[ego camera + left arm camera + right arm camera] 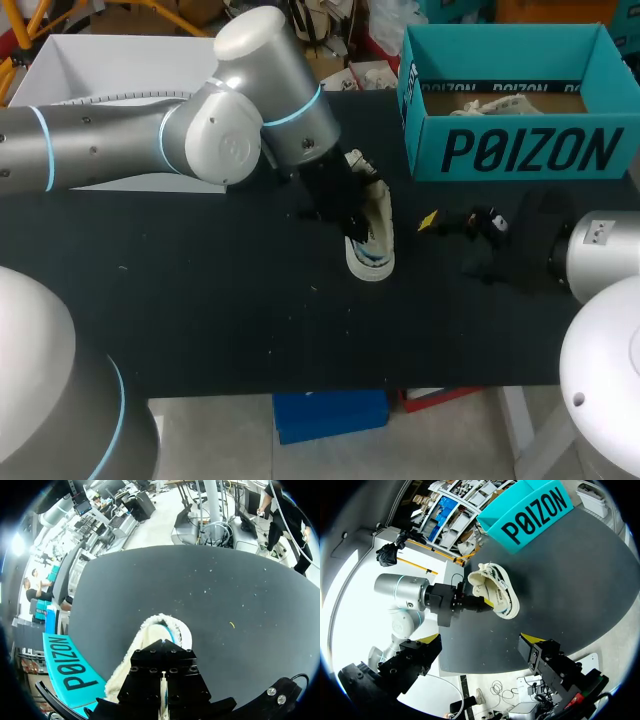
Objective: Take the shoe out of the shoebox, open the shoe tongue, remove and reinsert the insole, then place the shoe into the shoebox
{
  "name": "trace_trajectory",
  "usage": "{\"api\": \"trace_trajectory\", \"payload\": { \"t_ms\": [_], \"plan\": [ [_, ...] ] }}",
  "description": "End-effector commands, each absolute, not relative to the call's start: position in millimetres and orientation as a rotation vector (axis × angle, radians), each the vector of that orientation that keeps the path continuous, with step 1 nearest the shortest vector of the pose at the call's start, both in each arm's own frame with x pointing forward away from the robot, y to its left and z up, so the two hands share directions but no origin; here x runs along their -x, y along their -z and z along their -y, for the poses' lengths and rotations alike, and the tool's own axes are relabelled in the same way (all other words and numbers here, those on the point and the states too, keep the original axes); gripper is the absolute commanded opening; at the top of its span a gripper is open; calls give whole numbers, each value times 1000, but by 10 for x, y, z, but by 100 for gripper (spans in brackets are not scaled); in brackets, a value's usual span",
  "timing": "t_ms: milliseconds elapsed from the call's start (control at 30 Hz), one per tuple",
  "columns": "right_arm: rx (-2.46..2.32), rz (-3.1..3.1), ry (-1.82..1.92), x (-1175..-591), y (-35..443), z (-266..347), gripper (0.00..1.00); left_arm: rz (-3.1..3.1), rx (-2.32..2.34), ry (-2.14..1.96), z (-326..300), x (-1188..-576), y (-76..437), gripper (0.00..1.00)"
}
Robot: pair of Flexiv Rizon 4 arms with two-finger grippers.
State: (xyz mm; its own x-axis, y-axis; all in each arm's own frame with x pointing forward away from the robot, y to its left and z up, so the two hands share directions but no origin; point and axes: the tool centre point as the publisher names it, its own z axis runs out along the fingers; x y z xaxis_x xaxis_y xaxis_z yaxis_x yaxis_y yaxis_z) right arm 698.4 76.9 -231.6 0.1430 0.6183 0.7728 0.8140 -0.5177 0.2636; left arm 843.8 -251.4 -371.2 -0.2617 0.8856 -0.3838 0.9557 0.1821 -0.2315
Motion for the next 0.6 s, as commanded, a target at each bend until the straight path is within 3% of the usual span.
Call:
{"api": "trace_trajectory", "payload": {
  "t_ms": [33,600],
  "plan": [
    [2130,1394,1286,-6972,2368,-719,100,-2293,-1801,640,2519,-8443,3767,0],
    [2130,1394,1286,-6972,2368,-719,100,-2353,-1869,609,2583,-8485,4078,0]
  ]
}}
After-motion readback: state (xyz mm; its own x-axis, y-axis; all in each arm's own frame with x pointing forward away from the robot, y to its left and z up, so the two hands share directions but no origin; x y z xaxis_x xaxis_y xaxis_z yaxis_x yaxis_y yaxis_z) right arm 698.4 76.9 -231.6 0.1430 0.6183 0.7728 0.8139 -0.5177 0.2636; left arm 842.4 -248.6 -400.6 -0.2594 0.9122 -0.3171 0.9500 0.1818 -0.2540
